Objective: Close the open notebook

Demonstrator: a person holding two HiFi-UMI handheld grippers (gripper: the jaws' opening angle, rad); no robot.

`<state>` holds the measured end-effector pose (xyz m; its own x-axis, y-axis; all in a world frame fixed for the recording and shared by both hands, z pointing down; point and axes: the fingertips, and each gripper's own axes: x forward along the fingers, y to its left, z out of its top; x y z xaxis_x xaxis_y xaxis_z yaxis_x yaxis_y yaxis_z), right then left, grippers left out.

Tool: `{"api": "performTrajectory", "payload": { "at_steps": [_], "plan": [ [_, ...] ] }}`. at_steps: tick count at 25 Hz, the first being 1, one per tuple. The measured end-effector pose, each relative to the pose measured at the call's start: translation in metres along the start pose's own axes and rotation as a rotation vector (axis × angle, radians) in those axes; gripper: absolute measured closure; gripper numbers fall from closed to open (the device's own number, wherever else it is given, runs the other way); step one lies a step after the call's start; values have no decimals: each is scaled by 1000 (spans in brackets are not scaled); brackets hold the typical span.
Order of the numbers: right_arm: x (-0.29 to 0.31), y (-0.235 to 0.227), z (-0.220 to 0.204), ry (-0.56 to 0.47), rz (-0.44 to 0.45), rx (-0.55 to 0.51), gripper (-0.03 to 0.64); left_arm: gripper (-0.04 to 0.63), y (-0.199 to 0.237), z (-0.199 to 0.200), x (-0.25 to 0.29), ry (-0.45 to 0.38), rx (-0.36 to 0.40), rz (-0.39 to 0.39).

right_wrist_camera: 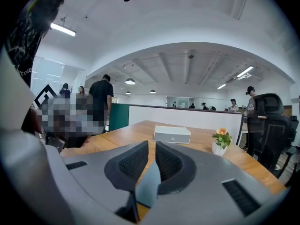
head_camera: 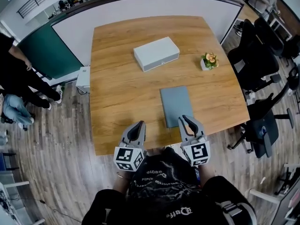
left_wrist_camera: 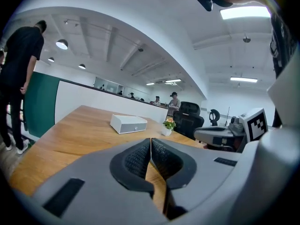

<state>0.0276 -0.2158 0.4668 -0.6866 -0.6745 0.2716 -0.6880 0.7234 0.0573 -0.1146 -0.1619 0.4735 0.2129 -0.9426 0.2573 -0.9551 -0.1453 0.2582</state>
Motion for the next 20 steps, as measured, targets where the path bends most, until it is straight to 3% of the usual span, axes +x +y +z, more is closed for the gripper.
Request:
{"api": "performTrajectory", "payload": {
  "at_steps": [2,9,20],
  "plan": [
    [0,0,0,2,2,2,608,572,1,1,1,-8,-20,1],
    [4,2,-5,22,47,19,611,574,-8,-11,11,54,-15,-30],
    [11,-9,-1,28,58,-9,612,574,-10,1,22,-1,-5,-13]
  ]
}}
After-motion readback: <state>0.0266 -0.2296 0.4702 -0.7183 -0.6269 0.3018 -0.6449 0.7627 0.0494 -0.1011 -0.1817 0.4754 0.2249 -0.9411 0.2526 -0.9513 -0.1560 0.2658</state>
